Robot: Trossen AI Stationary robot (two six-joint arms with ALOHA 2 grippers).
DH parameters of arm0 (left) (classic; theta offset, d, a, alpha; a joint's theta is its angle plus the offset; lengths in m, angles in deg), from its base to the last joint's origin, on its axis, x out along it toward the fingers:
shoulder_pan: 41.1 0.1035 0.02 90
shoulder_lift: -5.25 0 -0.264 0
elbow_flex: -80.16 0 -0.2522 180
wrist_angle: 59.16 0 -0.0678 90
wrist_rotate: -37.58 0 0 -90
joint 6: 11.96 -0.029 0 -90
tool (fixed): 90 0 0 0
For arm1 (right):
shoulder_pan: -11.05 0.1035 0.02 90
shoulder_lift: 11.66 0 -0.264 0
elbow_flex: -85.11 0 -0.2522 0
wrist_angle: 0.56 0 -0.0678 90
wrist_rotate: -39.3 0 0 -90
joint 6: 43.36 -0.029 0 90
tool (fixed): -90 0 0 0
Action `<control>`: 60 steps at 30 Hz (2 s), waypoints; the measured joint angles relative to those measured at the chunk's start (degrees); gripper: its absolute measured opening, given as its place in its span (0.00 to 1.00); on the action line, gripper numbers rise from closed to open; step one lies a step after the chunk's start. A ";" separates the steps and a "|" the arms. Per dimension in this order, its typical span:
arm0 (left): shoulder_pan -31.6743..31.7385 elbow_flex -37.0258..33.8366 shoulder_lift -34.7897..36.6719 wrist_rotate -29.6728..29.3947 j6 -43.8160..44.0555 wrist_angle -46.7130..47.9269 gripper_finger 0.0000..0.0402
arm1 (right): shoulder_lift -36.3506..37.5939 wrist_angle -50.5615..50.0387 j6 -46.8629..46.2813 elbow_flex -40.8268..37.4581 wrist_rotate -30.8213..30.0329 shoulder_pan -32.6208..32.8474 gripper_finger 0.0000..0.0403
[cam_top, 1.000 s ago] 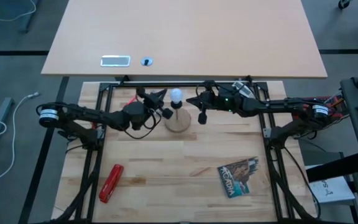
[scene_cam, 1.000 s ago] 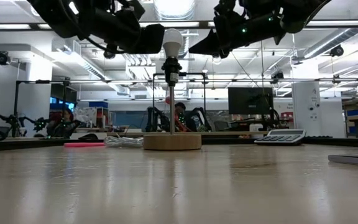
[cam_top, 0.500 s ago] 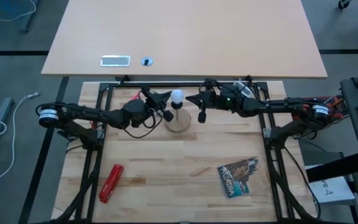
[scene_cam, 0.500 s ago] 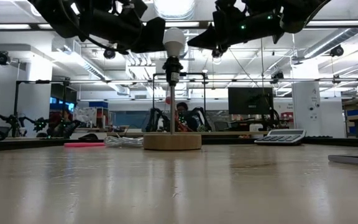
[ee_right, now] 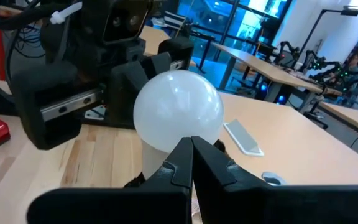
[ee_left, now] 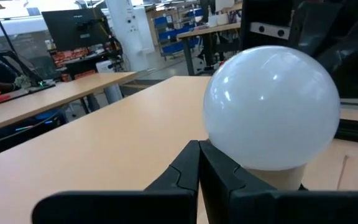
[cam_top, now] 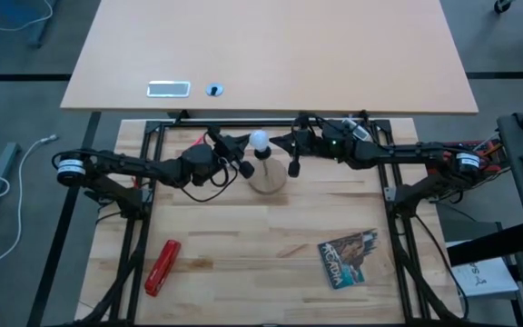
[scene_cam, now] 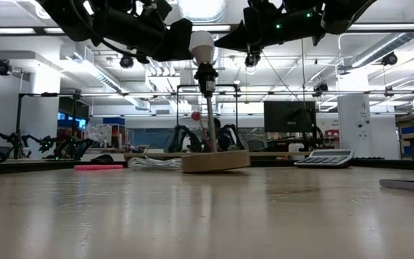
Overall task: Screw lightbulb
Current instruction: Remove the lightbulb from the lamp
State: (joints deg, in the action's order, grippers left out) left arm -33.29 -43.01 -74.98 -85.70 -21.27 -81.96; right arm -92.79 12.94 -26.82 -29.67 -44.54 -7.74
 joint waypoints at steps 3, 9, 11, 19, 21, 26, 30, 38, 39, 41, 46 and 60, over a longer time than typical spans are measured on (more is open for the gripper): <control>-0.30 0.00 0.01 -0.01 0.41 -0.01 0.00 | -0.04 0.01 0.00 0.21 -0.12 0.00 0.00; -0.53 -0.04 0.01 -0.41 1.32 0.42 0.00 | -2.22 1.65 -0.52 0.36 -0.79 -0.45 0.00; -0.56 -0.07 0.01 -0.45 1.54 0.59 0.00 | -3.08 2.36 -0.75 0.41 -1.87 -0.56 0.00; -1.33 0.14 -0.12 5.08 2.59 1.00 0.00 | -5.68 1.92 0.00 0.83 -2.99 -0.70 0.00; -1.56 0.27 -0.12 3.10 3.51 1.05 0.00 | -6.27 1.87 -0.03 1.03 -3.35 -0.82 0.00; -1.67 0.33 -0.12 1.24 3.81 1.89 0.00 | -6.76 0.79 0.37 1.37 -3.76 -0.70 0.00; -1.89 0.33 -0.10 -2.44 3.86 2.93 0.00 | -4.82 -2.25 1.28 1.42 -8.61 -0.76 0.00; -2.01 0.46 0.03 -4.81 2.33 2.97 0.00 | 2.92 -13.07 -1.40 1.42 -15.03 -0.74 0.00; -2.00 0.62 0.01 -2.84 1.88 2.99 0.00 | 4.10 -14.51 -1.50 1.42 -16.17 -0.72 0.00; -2.02 1.12 0.01 0.40 0.86 3.02 0.00 | 6.65 -17.24 -1.40 1.41 -16.58 -0.74 0.00; -1.96 2.12 0.01 1.22 -0.72 3.19 0.00 | 11.73 -18.42 -3.41 -0.03 -7.62 -0.58 0.00; -1.40 2.67 -0.01 7.28 -2.16 3.31 0.00 | 10.71 -14.12 -5.54 -3.17 3.09 -0.09 0.00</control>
State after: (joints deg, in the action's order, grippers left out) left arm -34.69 -40.35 -75.00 -78.42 -23.44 -78.65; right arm -82.08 -1.19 -32.36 -32.84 -41.46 -7.83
